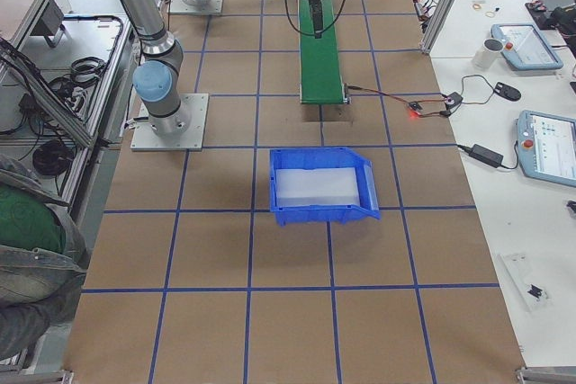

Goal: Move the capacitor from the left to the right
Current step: 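Lower the capacitor onto the near end of the belt and release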

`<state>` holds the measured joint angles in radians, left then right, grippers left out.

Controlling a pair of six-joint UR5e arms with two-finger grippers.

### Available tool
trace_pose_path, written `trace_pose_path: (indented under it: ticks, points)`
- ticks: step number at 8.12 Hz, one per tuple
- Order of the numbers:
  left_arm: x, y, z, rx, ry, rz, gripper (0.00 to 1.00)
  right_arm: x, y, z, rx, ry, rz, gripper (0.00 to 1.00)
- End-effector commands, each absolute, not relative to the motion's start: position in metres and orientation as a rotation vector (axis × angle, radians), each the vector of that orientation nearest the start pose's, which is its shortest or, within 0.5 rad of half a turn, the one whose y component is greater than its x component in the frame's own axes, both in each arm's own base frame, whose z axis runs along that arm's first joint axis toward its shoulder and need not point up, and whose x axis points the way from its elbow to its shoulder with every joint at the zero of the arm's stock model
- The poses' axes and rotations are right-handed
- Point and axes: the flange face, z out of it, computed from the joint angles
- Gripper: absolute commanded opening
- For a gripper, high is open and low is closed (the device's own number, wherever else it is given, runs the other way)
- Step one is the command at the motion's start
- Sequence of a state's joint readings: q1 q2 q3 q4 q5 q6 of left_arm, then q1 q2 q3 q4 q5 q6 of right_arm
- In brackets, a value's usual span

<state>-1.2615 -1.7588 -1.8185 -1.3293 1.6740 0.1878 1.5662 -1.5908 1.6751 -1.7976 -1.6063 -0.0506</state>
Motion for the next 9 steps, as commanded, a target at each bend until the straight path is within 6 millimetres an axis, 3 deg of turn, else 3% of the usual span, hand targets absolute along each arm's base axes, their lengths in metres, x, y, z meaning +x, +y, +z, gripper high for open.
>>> trace_pose_path:
  ticks: [1, 6, 9]
  points:
    - [0.017, -0.541, 0.284, -0.137, 3.103, 0.273, 0.0, 0.127, -0.496, 0.47, -0.069, 3.174, -0.225, 1.0]
    - [-0.002, -0.556, 0.258, -0.021, 3.111, 0.278, 0.0, 0.127, -0.496, 0.47, -0.069, 3.174, -0.223, 1.0]
    - [-0.013, -0.56, 0.259, 0.063, 3.106, 0.227, 0.0, 0.127, -0.496, 0.47, -0.069, 3.174, -0.223, 1.0]
